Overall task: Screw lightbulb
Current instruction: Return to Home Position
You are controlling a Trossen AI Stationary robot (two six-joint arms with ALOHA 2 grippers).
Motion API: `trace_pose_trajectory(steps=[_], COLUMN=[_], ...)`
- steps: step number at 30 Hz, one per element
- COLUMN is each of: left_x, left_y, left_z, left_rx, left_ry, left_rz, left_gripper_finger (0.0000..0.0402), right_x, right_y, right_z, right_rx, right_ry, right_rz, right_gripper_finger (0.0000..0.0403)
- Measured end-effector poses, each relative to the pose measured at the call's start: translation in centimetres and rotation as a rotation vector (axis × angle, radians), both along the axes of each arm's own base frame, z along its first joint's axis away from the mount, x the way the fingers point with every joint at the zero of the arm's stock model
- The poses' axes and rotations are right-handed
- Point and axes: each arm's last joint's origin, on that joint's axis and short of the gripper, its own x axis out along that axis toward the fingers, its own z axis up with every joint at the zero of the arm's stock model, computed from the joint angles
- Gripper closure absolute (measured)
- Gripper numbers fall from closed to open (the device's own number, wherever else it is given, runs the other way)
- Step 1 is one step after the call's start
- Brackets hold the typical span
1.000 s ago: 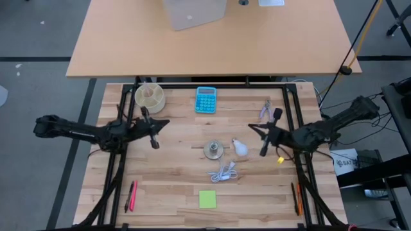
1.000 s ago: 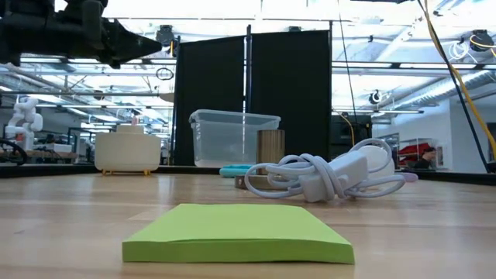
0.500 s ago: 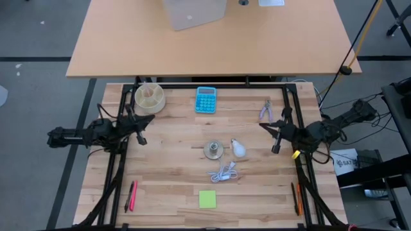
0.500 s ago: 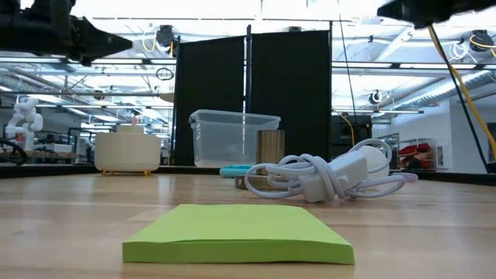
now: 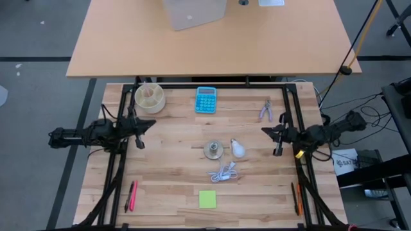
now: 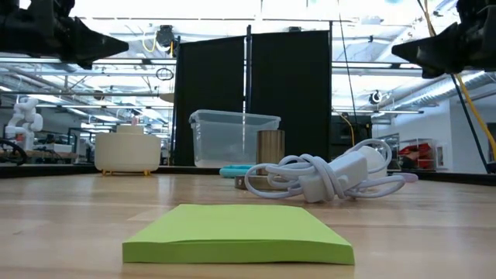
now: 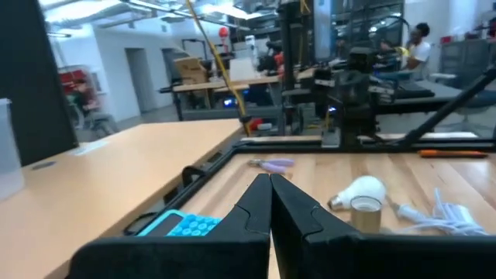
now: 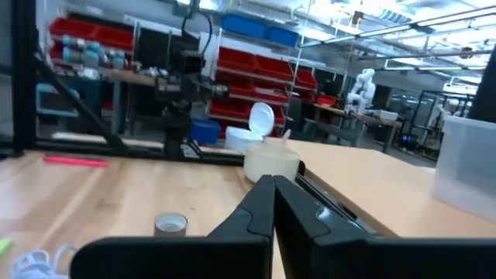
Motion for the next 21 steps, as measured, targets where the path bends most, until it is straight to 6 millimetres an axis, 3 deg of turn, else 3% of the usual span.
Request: trace_pose_trajectory(steps=[5, 9, 17, 21], left_x=[0.1, 0.3, 1.1, 1.1], left_y=[0.0, 0.1, 0.8, 1.0], left_z=[-0.3, -0.8, -3.2, -3.5], left_rx=[0.000, 0.004, -0.059, -0.094], left_ry=[0.013, 0.007, -0.028, -0.016], left_rz=[-0.019, -0.048, -0.043, -0.027], left_gripper_finger=[0.0401, 0.0401, 0.0401, 0.0401], right_x=[-0.1, 0.1, 0.3, 0.3], right_y=[-0.4, -1.1, -2.1, -2.4], right_z=[0.2, -0.4, -1.3, -1.4], right_rx=[-0.038, -0.061, 0.028, 0.024], right_ry=[-0.028, 0.027, 0.089, 0.111], right_rz=[0.088, 0.057, 0.141, 0.168], right_gripper_finger=[0.0403, 0.0403, 0.0403, 0.0403])
